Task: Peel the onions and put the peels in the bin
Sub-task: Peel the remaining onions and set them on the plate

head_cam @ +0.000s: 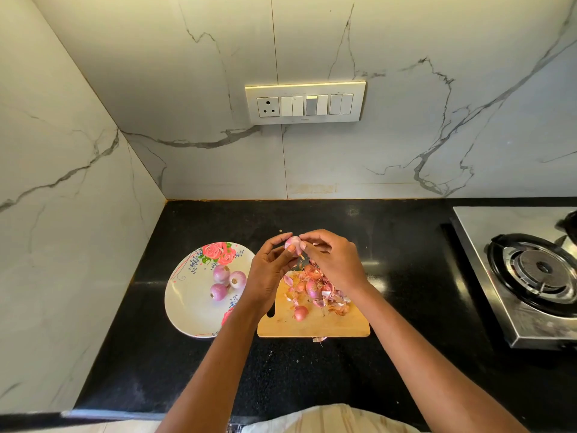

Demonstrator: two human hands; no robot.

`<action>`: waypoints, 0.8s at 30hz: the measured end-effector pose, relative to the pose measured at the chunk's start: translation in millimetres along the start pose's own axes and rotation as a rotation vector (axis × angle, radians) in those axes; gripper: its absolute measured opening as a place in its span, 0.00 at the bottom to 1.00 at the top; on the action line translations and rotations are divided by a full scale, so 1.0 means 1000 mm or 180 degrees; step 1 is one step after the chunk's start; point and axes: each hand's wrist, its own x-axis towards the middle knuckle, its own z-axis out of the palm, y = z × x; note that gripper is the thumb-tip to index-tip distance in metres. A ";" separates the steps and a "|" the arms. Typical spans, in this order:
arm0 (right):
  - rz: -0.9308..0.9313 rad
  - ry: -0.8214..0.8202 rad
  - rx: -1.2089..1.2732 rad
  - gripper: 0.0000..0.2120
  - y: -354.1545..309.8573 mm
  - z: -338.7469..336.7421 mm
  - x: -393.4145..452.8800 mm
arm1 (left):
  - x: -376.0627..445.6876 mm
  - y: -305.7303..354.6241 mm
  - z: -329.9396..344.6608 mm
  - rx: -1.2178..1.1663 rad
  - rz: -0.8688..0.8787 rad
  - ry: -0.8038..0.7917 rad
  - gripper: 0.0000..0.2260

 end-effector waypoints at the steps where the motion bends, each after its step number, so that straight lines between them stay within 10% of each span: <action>1: -0.0050 0.0061 -0.0032 0.10 0.001 0.000 0.000 | 0.000 0.000 0.002 0.0042 0.0014 -0.0003 0.16; 24: -0.0113 0.0269 -0.0003 0.08 0.002 0.001 -0.006 | 0.002 -0.004 0.000 0.0107 0.0067 0.0036 0.15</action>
